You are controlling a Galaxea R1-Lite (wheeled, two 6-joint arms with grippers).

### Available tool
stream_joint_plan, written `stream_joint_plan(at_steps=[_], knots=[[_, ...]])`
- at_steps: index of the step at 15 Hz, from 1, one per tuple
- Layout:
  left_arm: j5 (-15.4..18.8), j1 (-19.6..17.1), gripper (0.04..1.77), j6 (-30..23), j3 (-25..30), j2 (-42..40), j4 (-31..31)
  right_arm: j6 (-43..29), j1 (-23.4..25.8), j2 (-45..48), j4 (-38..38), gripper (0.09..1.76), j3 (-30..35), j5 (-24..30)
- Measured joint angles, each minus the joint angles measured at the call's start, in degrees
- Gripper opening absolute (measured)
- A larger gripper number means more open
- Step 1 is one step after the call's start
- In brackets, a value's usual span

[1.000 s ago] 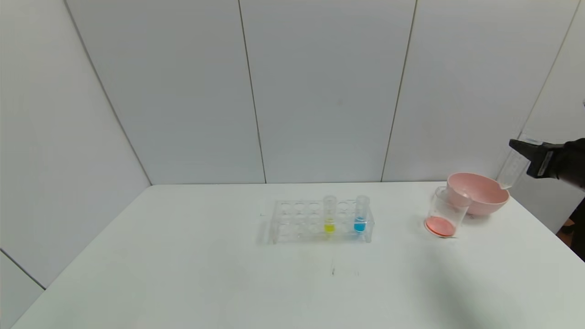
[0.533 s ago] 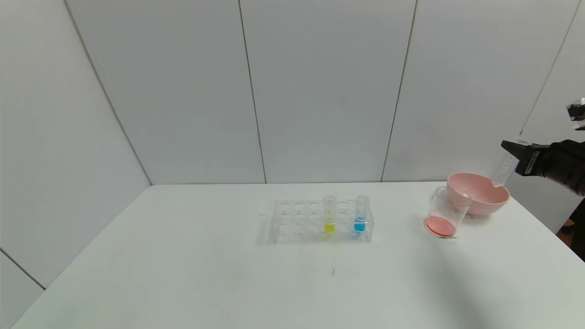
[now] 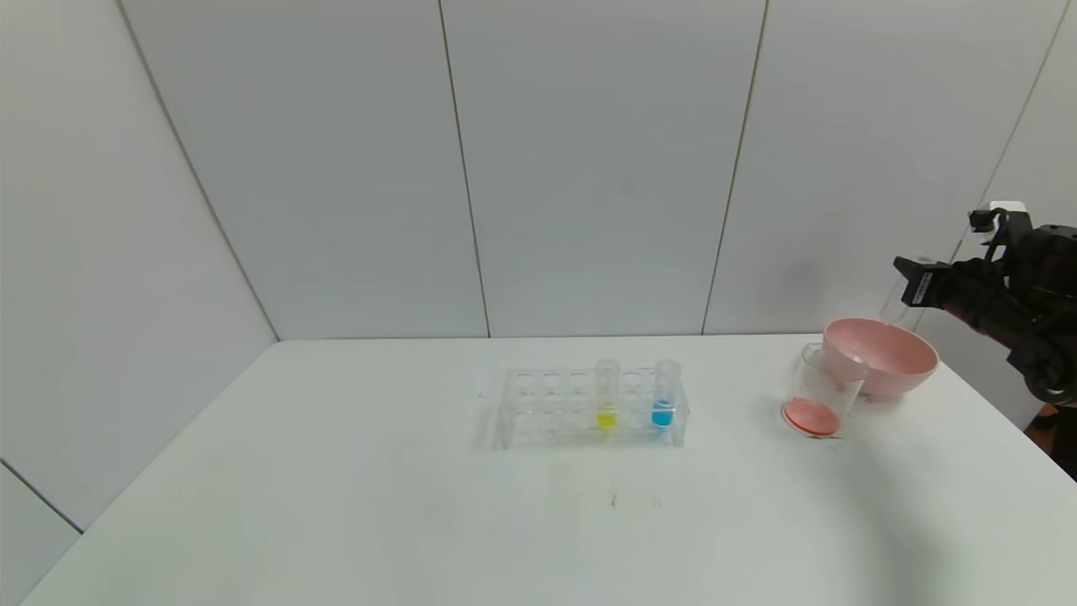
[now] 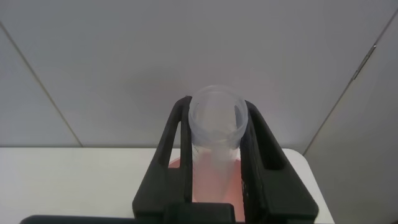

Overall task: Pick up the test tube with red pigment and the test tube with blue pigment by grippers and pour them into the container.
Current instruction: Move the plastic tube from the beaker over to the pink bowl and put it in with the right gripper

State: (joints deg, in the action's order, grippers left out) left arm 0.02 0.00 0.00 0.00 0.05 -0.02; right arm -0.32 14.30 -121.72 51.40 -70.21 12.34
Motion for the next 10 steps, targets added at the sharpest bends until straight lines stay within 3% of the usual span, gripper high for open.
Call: stream_joint_plan(at_steps=[3,7,10], knots=[[-0.02,0.0,1.76,0.0,0.0,0.0,0.02,-0.17,0.63,-6.23,-0.11,0.5,-4.85,-0.11],[-0.02,0.0,1.76,0.0,0.0,0.0,0.02,-0.17,0.72,-8.48,-0.2,0.5,-5.79,0.2],[-0.02,0.0,1.76,0.0,0.0,0.0,0.02,-0.17,0.66,-8.27,-0.22,0.86,-5.47,0.24]])
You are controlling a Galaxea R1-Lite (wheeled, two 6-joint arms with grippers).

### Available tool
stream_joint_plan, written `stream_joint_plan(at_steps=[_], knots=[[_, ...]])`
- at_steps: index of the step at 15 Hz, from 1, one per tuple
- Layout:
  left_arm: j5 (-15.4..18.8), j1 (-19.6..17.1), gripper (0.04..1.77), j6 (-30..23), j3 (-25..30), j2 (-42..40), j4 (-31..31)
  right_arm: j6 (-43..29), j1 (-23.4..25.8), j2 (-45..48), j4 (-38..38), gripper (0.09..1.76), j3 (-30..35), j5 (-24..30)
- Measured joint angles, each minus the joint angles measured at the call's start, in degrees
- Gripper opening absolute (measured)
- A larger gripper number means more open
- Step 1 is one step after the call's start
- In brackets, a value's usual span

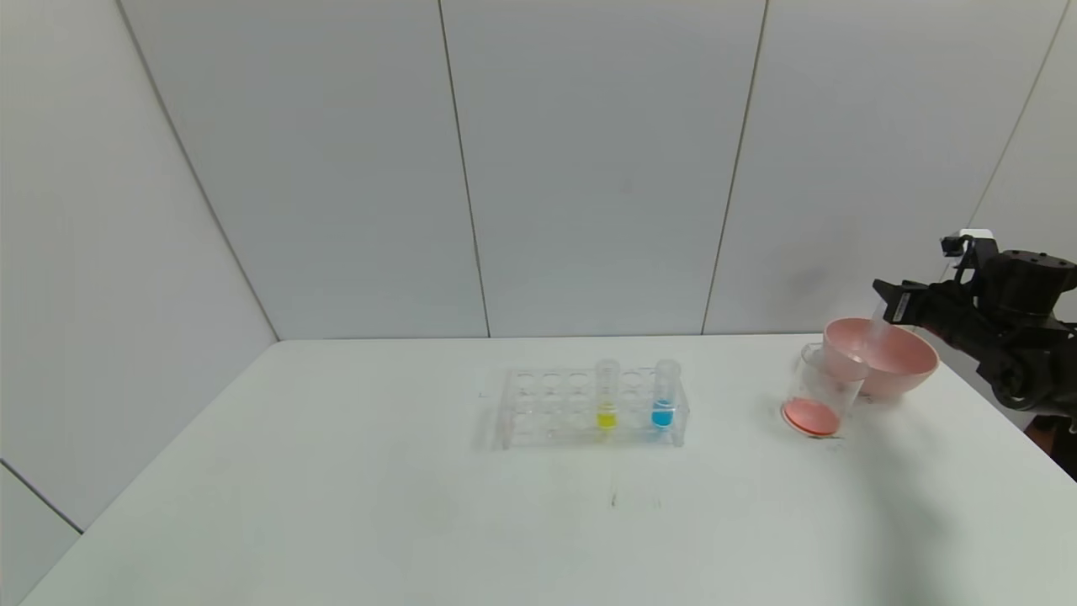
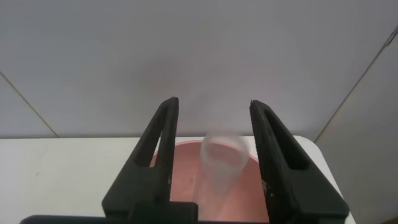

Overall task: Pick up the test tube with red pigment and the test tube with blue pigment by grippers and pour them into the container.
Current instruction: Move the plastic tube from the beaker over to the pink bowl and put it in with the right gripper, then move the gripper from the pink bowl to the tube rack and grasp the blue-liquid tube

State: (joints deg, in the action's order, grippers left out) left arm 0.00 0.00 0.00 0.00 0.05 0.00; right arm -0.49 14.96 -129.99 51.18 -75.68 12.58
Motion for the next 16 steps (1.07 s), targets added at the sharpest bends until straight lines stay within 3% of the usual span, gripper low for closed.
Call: stream_joint_plan(at_steps=[4,7,12,16], knots=[[0.0,0.0,1.76,0.0,0.0,0.0,0.0,0.0,-0.02,1.88,0.37,1.2,2.12,-0.38],[0.0,0.0,1.76,0.0,0.0,0.0,0.0,0.02,-0.4,5.75,0.68,1.36,7.41,-0.33],[0.0,0.0,1.76,0.0,0.0,0.0,-0.02,-1.18,-4.18,17.42,0.77,1.52,22.32,-2.33],[0.0,0.0,1.76,0.0,0.0,0.0,0.0,-2.88,-11.57,28.78,0.85,1.6,35.94,-9.76]])
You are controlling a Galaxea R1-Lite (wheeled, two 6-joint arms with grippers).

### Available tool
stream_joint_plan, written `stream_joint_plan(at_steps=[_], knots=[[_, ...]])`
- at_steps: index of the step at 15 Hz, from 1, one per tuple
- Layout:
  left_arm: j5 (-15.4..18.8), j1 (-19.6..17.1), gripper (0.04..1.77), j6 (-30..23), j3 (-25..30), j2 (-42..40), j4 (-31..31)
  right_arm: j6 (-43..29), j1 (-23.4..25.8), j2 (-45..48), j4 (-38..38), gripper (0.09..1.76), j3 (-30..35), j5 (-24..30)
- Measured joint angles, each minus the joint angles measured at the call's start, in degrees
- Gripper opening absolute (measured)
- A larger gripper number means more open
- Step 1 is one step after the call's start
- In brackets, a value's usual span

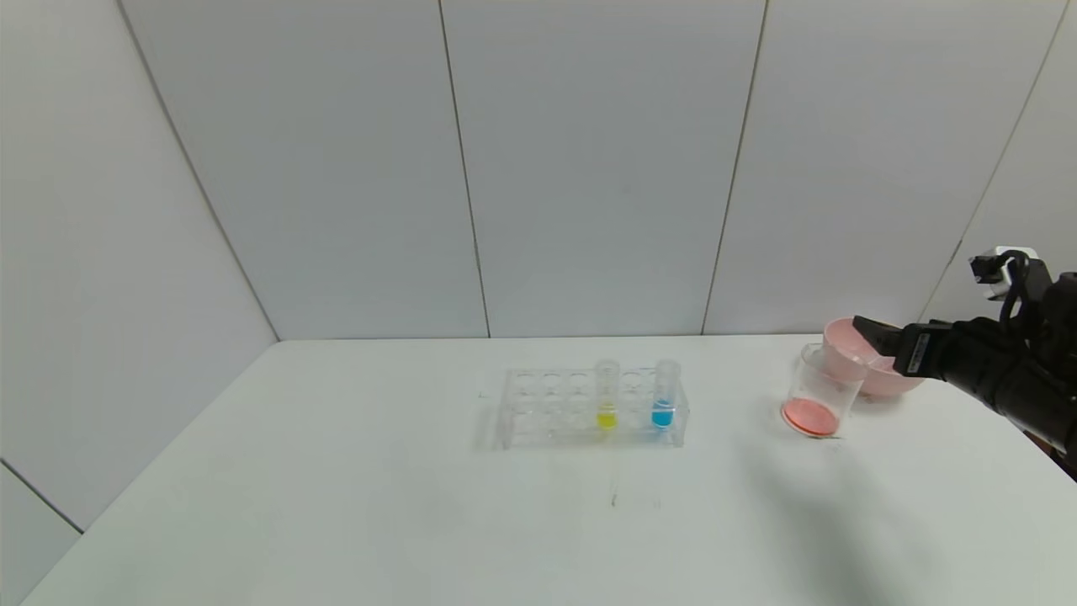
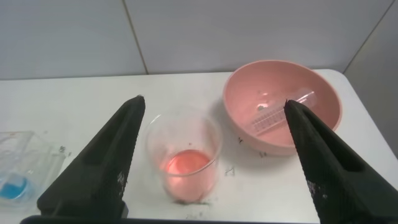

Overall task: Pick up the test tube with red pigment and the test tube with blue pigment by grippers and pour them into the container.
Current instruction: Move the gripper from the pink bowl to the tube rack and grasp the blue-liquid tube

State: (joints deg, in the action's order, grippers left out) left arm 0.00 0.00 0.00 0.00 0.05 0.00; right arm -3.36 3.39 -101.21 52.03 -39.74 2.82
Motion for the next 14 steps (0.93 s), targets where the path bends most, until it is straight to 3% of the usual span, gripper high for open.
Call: stream_joint_plan(at_steps=[6,10,14], knots=[[0.0,0.0,1.76,0.0,0.0,0.0,-0.02,-6.9,-20.7,9.73,0.09,1.66,10.39,-24.11],[0.0,0.0,1.76,0.0,0.0,0.0,-0.02,-8.2,-32.46,7.94,1.26,1.68,11.76,-28.05],[0.0,0.0,1.76,0.0,0.0,0.0,0.0,-8.09,-38.97,-1.77,12.37,1.69,10.09,-32.59]])
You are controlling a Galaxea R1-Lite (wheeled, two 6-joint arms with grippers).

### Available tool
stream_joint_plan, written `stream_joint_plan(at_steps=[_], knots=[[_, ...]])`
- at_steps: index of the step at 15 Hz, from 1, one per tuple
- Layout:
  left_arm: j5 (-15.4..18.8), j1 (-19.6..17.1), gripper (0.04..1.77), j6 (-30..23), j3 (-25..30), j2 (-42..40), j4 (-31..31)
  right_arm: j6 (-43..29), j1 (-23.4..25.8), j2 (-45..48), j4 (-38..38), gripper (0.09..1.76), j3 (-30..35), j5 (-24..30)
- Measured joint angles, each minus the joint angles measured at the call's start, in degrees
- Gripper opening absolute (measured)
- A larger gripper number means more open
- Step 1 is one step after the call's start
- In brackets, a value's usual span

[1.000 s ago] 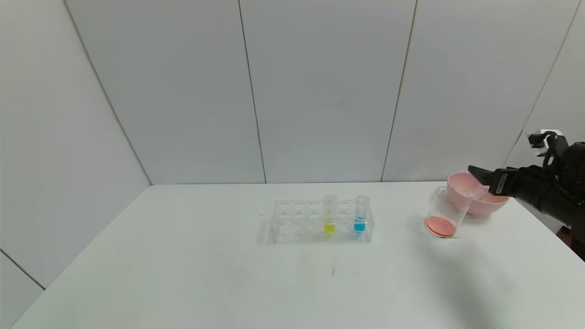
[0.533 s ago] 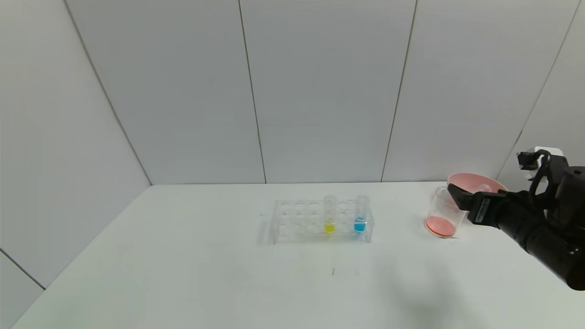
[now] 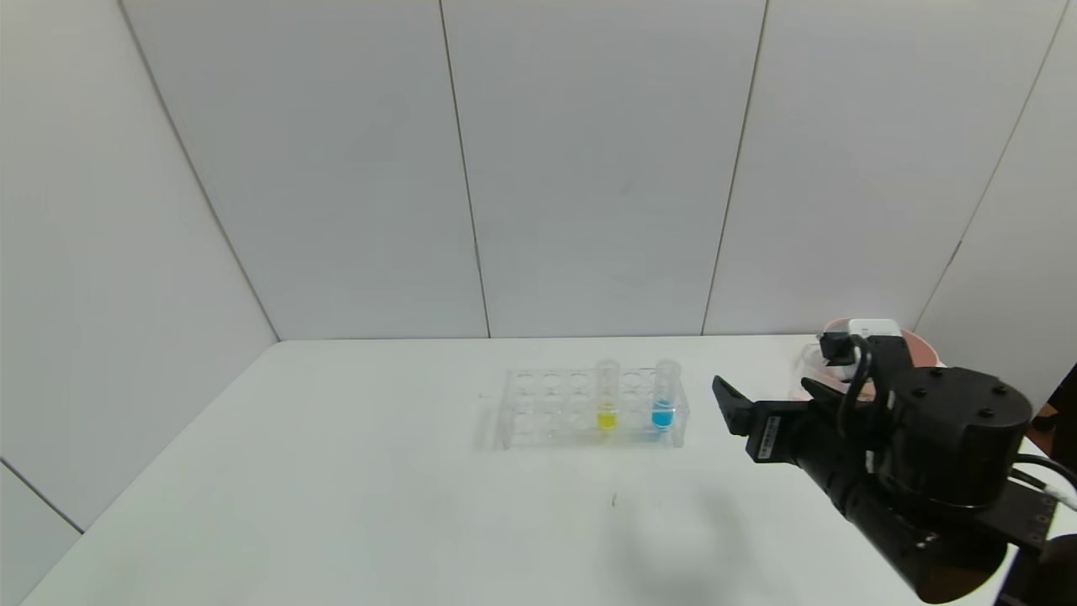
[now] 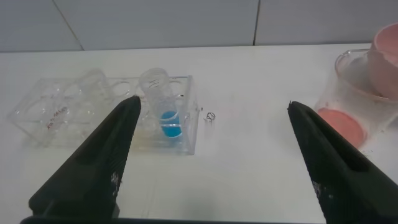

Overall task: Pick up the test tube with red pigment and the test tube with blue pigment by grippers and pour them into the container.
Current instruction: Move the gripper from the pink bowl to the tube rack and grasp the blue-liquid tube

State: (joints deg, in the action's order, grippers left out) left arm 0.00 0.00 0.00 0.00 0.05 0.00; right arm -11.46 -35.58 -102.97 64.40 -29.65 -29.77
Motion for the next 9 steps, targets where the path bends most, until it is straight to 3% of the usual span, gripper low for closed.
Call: stream_joint_plan(at_steps=[3,9], knots=[[0.0,0.0,1.76,0.0,0.0,0.0,-0.02,0.76,-2.1,-8.61,4.64,1.7,-4.52,-2.46],[0.0,0.0,1.76,0.0,0.0,0.0,-0.02,1.04,-1.65,-17.4,1.58,1.7,-14.23,-2.5]])
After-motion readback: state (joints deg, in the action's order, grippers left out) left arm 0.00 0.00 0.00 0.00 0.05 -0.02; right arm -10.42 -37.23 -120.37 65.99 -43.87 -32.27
